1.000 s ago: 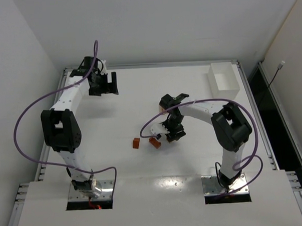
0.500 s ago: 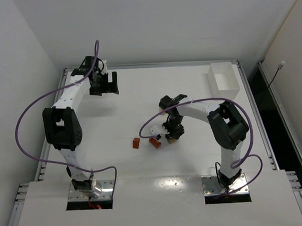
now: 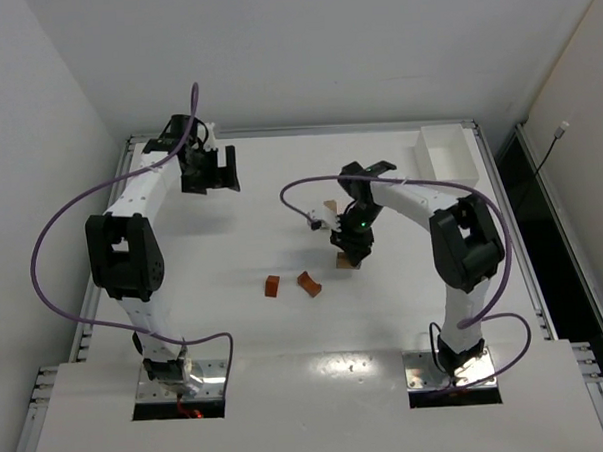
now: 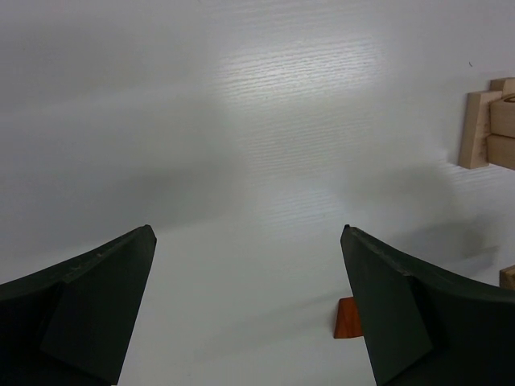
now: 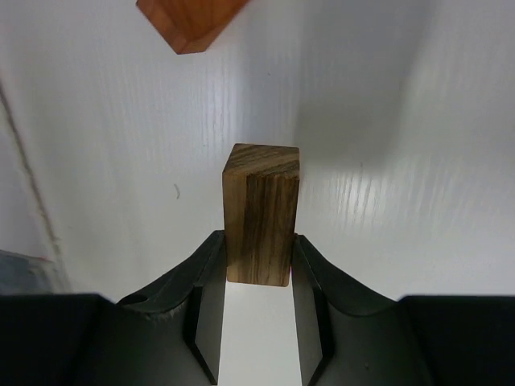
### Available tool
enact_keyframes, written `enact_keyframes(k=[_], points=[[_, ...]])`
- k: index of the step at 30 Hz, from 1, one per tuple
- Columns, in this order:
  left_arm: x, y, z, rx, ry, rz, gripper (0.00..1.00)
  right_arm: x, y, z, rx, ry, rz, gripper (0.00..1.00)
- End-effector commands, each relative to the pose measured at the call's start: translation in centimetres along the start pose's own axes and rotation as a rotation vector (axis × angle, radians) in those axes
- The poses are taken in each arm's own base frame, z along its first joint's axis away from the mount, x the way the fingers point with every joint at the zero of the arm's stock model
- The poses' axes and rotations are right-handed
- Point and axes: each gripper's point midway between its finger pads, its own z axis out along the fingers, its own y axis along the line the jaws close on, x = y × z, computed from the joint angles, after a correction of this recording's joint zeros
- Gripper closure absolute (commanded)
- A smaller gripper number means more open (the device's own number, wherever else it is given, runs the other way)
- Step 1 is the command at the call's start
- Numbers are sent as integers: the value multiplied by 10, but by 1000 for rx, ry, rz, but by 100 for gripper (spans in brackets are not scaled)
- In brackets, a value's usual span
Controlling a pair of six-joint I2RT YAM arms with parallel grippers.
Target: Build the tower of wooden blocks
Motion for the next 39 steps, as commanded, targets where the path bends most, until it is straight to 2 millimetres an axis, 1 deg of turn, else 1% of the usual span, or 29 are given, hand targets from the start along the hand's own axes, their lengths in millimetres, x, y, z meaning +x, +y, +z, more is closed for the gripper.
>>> enact_keyframes(k=[1, 2, 3, 4, 5, 6, 7, 8, 9, 10, 11, 12, 14, 15, 16, 18, 20, 21, 22, 23, 26, 27, 28, 29, 31, 32, 34, 35, 39], points=[[-8, -3, -10, 21, -37, -5, 0, -18, 11, -40, -6, -152, 265, 100], [-8, -3, -10, 21, -37, -5, 0, -14, 13, -45, -5, -154, 293, 100], [-14, -4, -15, 14, -58, -1, 0, -13, 13, -51, 6, -164, 342, 100], [-14, -4, -15, 14, -59, -1, 0, -14, 11, -64, 48, -193, 371, 100], [-14, -4, -15, 14, -59, -1, 0, -11, 8, -71, 86, -204, 409, 100], [-17, -4, -15, 15, -67, 1, 0, -13, -1, -78, 143, -239, 481, 100], [-17, -4, -15, 15, -68, 1, 0, -11, -6, -90, 199, -270, 532, 100], [-18, -3, -19, 7, -77, 3, 0, -8, -14, -95, 251, -282, 589, 100], [-18, -3, -19, 7, -78, 3, 0, -12, -28, -102, 307, -341, 697, 100], [-19, -1, -19, -4, -79, 3, 0, -12, -36, -106, 337, -367, 759, 100], [-19, 1, -19, -14, -80, 2, 0, -3, -46, -105, 383, -357, 845, 100], [-19, 1, -19, -14, -80, 2, 0, -7, -60, -111, 430, -394, 972, 100], [-19, 1, -19, -15, -80, 11, 0, -7, -78, -111, 502, -379, 1060, 100], [-19, 3, -19, -24, -81, 11, 0, -2, -88, -102, 517, -373, 1109, 100], [-19, 3, -19, -24, -81, 11, 0, -7, -94, -102, 532, -392, 1164, 100], [-19, 5, -19, -36, -82, 11, 0, -2, -108, -93, 588, -366, 1254, 100], [-23, 6, -21, -44, -92, 12, 0, -10, -114, -86, 603, -367, 1286, 100], [-21, 6, -21, -46, -83, 19, 0, -13, -120, -88, 607, -387, 1297, 100], [-21, 8, -21, -55, -84, 19, 0, -11, -125, -82, 611, -383, 1348, 100], [-26, 10, -27, -58, -104, 15, 0, -11, -131, -83, 633, -399, 1388, 100], [-27, 14, -28, -63, -106, 8, 0, -11, -146, -89, 668, -448, 1438, 100], [-23, 15, -26, -64, -96, 6, 0, -3, -150, -84, 665, -440, 1471, 100], [-23, 15, -26, -64, -96, 6, 0, -7, -154, -89, 672, -468, 1472, 100], [-20, 16, -24, -65, -87, 4, 0, -1, -160, -88, 690, -468, 1481, 100], [-20, 16, -24, -65, -87, 4, 0, 2, -165, -86, 712, -466, 1483, 100], [-20, 16, -24, -65, -87, 4, 0, 9, -167, -84, 712, -456, 1497, 100], [-20, 17, -18, -66, -78, 2, 0, 12, -172, -82, 709, -461, 1489, 100], [-23, 16, -20, -65, -87, 4, 0, 14, -172, -79, 710, -454, 1476, 100], [-23, 16, -14, -55, -77, 3, 0, 12, -172, -55, 604, -468, 1450, 100]])
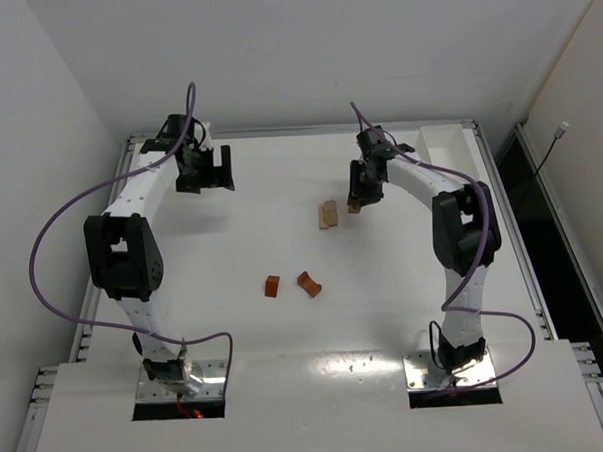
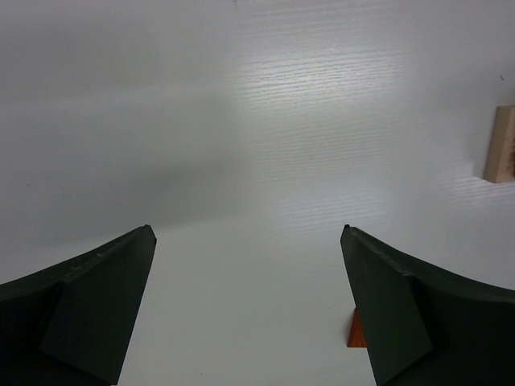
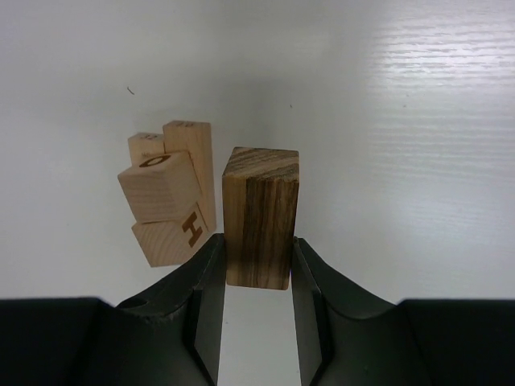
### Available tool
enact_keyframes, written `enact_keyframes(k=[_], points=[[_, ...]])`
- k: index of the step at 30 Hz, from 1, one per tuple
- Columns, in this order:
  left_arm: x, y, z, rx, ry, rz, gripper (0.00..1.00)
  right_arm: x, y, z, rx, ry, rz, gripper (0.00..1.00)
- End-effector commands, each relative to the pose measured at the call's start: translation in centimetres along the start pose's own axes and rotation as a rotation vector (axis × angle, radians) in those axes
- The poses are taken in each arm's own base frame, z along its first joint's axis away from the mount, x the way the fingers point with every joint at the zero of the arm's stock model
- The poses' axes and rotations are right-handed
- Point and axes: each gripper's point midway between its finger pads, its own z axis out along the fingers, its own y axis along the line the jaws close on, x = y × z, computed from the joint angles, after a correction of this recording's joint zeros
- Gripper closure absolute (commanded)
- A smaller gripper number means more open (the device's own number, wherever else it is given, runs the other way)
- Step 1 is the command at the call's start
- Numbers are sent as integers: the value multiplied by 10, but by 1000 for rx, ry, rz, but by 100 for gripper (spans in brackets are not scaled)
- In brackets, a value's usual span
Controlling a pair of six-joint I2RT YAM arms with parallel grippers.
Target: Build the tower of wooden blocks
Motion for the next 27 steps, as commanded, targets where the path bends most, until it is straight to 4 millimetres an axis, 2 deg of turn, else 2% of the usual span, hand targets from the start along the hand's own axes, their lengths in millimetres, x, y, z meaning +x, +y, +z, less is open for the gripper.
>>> enact_keyframes(k=[1, 2, 6, 8, 11, 12, 17, 20, 22, 26, 27], points=[[-22, 0, -14, 6, -69, 8, 0, -5, 16, 14, -103, -15, -3, 100], [-22, 0, -14, 6, -69, 8, 0, -5, 23, 18, -148, -11, -22, 100], [-21, -1, -12, 15, -59, 7, 0, 3, 22, 33, -239, 27, -7, 100], [-21, -1, -12, 15, -59, 7, 0, 9, 30, 33, -316, 55, -2, 100], [-21, -1, -12, 15, -59, 7, 0, 4, 20, 33, -319, 44, -21, 100], [-21, -1, -12, 15, -59, 7, 0, 9, 20, 34, -327, 58, -18, 100], [-18, 0, -10, 15, -50, 5, 0, 15, -6, 34, -316, 77, -1, 100], [-18, 0, -10, 15, -50, 5, 0, 28, -10, 35, -367, 110, 3, 100], [-21, -1, -12, 15, -59, 7, 0, 31, -3, 31, -436, 120, 10, 100], [-19, -2, -8, 24, -49, 15, 0, 47, -4, 27, -523, 167, 61, 100], [-19, -2, -8, 24, -49, 15, 0, 49, 1, 24, -564, 175, 73, 100]])
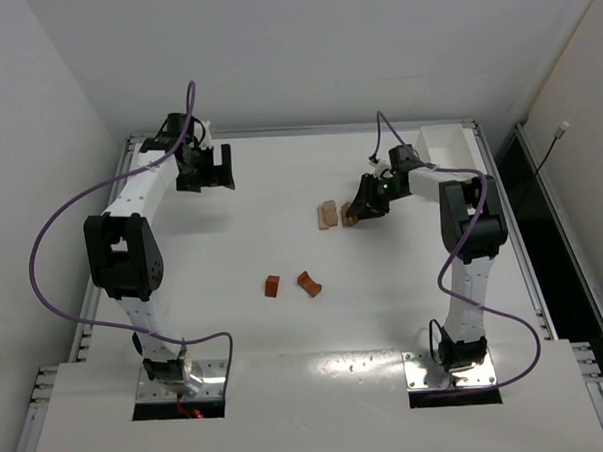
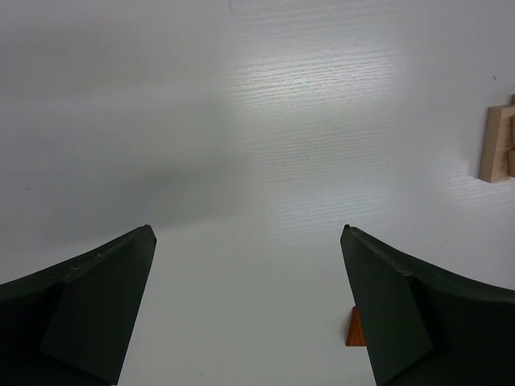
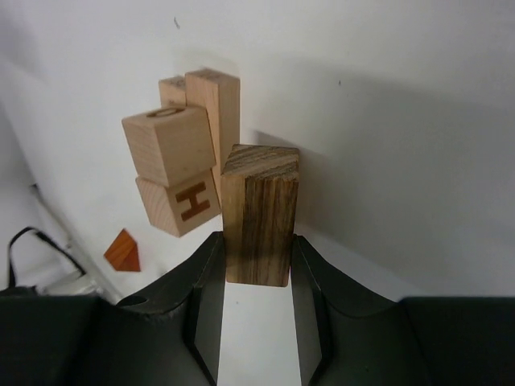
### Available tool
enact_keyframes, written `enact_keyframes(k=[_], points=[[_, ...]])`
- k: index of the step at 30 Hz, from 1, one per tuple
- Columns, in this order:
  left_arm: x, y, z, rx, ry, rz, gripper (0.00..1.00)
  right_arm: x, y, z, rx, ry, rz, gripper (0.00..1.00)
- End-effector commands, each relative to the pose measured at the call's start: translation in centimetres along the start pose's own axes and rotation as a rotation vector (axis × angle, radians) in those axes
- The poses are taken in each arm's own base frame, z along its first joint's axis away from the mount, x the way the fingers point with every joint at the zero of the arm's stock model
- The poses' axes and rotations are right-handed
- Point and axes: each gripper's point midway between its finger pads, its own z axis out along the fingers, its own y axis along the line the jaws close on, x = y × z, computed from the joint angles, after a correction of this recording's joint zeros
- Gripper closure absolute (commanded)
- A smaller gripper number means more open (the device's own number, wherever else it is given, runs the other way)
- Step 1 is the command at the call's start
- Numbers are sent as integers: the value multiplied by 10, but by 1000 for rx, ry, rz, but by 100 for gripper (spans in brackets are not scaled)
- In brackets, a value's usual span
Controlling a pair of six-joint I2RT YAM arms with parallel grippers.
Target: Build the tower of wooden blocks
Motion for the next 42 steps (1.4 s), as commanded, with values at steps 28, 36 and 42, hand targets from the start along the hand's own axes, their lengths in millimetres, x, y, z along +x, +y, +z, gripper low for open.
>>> enact_keyframes(k=[28, 36, 42], points=[[-20, 3, -3, 4, -46, 11, 0, 2, -12, 17, -91, 29, 45, 100], [-20, 3, -3, 4, -46, 11, 0, 6, -4, 20, -105, 43, 31, 100], [-18, 3, 0, 3, -37, 10, 0, 11, 0, 27, -110, 56, 17, 100]])
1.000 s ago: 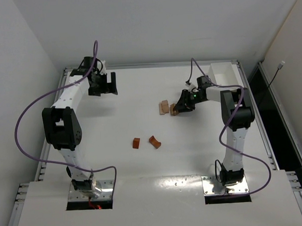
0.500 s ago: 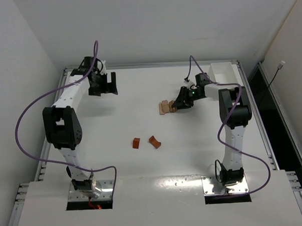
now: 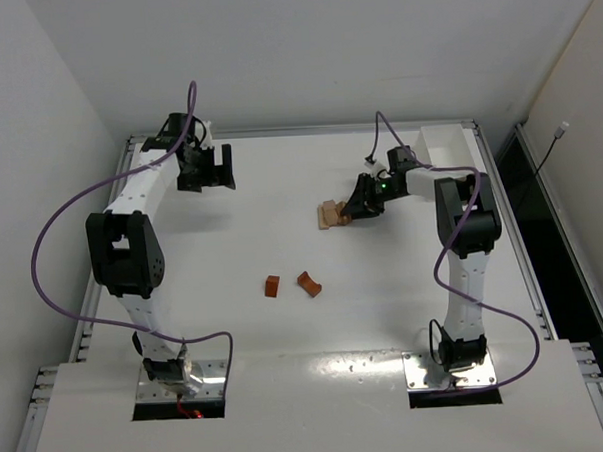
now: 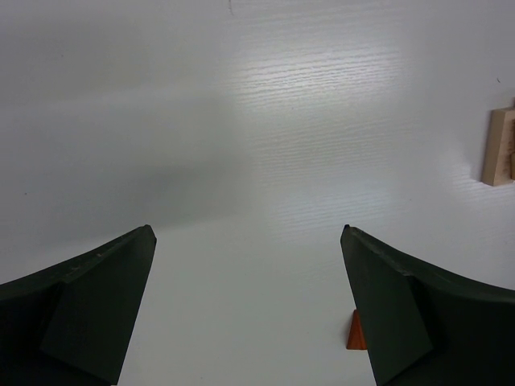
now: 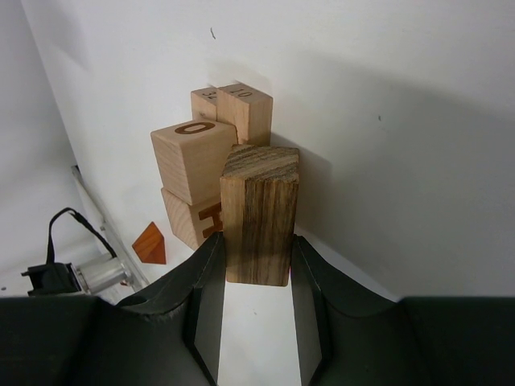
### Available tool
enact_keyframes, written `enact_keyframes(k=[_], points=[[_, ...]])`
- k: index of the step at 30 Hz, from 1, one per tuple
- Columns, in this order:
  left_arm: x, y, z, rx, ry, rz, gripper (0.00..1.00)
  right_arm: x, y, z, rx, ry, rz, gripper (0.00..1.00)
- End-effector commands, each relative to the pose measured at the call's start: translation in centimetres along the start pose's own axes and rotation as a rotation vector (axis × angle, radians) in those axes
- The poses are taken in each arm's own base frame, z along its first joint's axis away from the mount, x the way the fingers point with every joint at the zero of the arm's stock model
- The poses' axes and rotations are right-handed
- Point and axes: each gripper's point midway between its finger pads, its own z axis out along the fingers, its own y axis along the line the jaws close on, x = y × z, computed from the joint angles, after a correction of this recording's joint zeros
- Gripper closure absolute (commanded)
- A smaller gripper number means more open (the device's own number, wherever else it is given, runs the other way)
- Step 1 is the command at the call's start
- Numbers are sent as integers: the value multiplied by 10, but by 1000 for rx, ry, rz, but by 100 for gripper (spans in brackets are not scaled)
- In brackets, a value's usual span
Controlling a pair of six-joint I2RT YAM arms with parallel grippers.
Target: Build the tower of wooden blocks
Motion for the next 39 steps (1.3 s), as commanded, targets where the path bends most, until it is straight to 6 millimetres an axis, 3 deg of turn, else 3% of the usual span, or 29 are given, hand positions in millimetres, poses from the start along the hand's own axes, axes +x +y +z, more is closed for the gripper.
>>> enact_keyframes(k=[1, 21, 36, 39], points=[[-17, 3, -5, 2, -44, 9, 0, 9, -11, 15, 43, 25, -16, 100], [-15, 3, -5, 1, -35, 7, 0, 16, 13, 34, 20, 48, -37, 100], [-15, 1, -5, 11, -34, 8, 0, 45, 29, 58, 88, 86, 71, 100], [-15, 1, -5, 11, -34, 8, 0, 39, 37, 61, 75, 75, 55, 100]])
